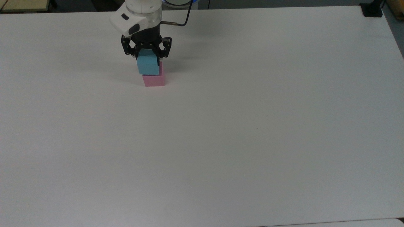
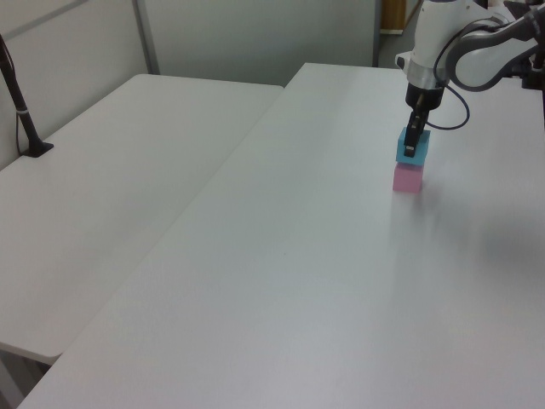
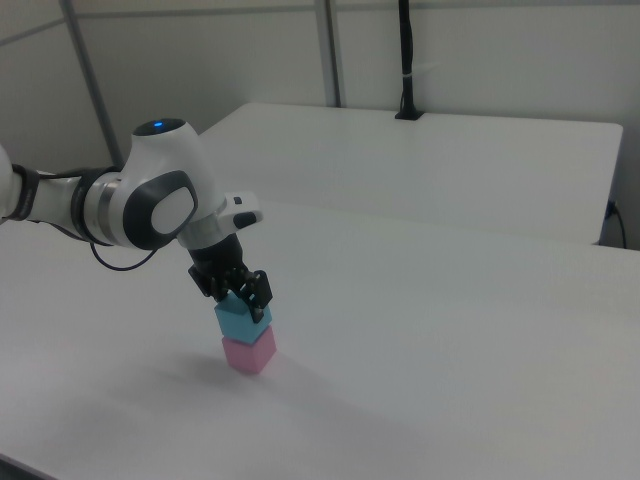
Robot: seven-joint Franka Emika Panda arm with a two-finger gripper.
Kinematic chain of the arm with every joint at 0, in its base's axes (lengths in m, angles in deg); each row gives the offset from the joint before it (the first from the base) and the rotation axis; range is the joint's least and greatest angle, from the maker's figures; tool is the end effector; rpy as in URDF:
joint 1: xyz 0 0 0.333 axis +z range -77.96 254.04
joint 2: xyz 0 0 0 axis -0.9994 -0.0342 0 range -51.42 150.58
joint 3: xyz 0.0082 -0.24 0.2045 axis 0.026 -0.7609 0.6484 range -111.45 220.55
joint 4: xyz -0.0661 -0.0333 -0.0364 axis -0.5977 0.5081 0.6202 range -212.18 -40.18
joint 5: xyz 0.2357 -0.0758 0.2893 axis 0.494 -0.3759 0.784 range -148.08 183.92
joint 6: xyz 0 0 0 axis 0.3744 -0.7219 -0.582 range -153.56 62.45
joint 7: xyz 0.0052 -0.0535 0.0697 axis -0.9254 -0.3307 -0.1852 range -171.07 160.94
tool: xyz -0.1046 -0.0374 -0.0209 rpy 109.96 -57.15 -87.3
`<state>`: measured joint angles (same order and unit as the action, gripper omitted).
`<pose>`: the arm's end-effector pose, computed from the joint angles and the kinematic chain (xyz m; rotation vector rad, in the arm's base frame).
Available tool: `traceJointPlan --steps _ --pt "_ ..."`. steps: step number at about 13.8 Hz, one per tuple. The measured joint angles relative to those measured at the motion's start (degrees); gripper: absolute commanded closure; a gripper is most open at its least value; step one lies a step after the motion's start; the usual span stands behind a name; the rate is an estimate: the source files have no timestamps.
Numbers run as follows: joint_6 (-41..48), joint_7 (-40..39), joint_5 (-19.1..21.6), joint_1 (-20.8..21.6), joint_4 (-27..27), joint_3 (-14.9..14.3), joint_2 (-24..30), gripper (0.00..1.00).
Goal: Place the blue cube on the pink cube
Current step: 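Lower the light-blue cube onto the top of the pink cube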
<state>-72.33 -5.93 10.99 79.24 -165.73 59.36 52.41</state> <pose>0.5141 -0.0382 0.3947 3.0346 0.0364 0.1800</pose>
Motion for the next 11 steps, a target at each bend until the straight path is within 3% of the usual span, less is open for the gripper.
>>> traceJointPlan --steps 1,3,4,7,8,11 --pt "0.0 0.5 0.0 0.0 0.1 0.0 -0.2 0.83" --pt "0.0 1.5 0.0 0.0 0.1 0.0 -0.4 0.64" --pt "0.0 1.7 0.0 0.0 0.1 0.0 -0.5 0.49" --pt "0.0 1.9 0.0 0.0 0.3 0.0 -0.7 0.19" --pt "0.0 1.9 0.0 0.0 0.3 0.0 -0.7 0.04" --pt "0.0 2.2 0.0 0.0 0.3 0.0 -0.8 0.0"
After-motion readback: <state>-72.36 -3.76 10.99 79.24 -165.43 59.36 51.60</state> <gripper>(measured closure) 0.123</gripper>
